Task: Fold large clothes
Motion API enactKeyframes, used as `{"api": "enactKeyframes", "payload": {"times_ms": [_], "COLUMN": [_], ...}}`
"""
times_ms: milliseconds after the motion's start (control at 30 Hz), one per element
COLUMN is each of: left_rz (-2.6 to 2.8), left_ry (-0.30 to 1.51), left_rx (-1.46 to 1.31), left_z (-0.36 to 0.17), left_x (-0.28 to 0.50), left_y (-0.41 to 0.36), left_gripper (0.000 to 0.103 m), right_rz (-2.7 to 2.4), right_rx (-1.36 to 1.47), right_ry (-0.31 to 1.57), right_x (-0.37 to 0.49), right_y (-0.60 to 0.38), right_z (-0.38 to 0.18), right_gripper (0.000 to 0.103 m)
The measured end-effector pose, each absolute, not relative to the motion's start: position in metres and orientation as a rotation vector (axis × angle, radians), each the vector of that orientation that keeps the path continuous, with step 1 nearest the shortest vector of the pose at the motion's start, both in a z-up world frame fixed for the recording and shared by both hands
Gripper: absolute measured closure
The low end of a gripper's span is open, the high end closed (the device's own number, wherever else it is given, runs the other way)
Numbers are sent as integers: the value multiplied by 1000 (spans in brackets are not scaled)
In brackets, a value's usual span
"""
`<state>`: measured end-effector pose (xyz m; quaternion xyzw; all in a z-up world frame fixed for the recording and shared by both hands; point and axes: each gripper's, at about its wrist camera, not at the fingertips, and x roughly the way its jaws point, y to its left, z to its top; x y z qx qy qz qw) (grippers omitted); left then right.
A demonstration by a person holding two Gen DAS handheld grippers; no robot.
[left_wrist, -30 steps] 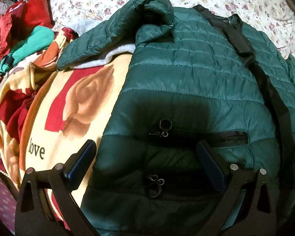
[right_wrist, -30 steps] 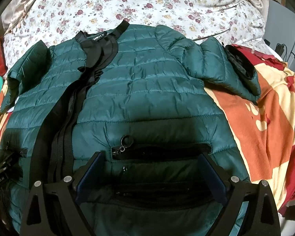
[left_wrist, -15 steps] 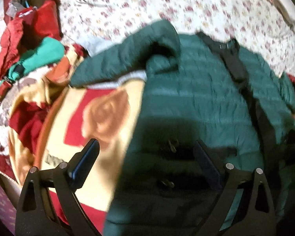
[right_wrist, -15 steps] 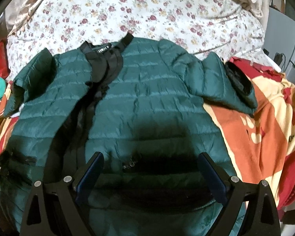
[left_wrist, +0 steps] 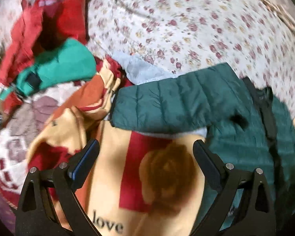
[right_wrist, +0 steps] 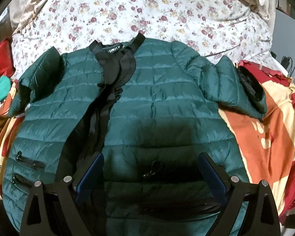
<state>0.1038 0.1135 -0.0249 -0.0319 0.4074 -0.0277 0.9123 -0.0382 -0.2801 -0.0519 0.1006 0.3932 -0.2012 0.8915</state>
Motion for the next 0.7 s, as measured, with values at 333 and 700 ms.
{"api": "enactKeyframes", "payload": {"times_ms": [333,700], "left_rz": [-283,-220], "left_ry": [976,1018], "left_rx": [-560,-771], "left_z": [-80,-105], "left_x": [164,200], "left_y": [140,160], "left_gripper": [7,63], "right_rz": [-412,-422], "right_rx": [229,182], "right_ry": [846,849], "right_x": [-31,-24], "right_y": [-286,-284], "right_z": [-68,-77], "right_gripper": [7,7]}}
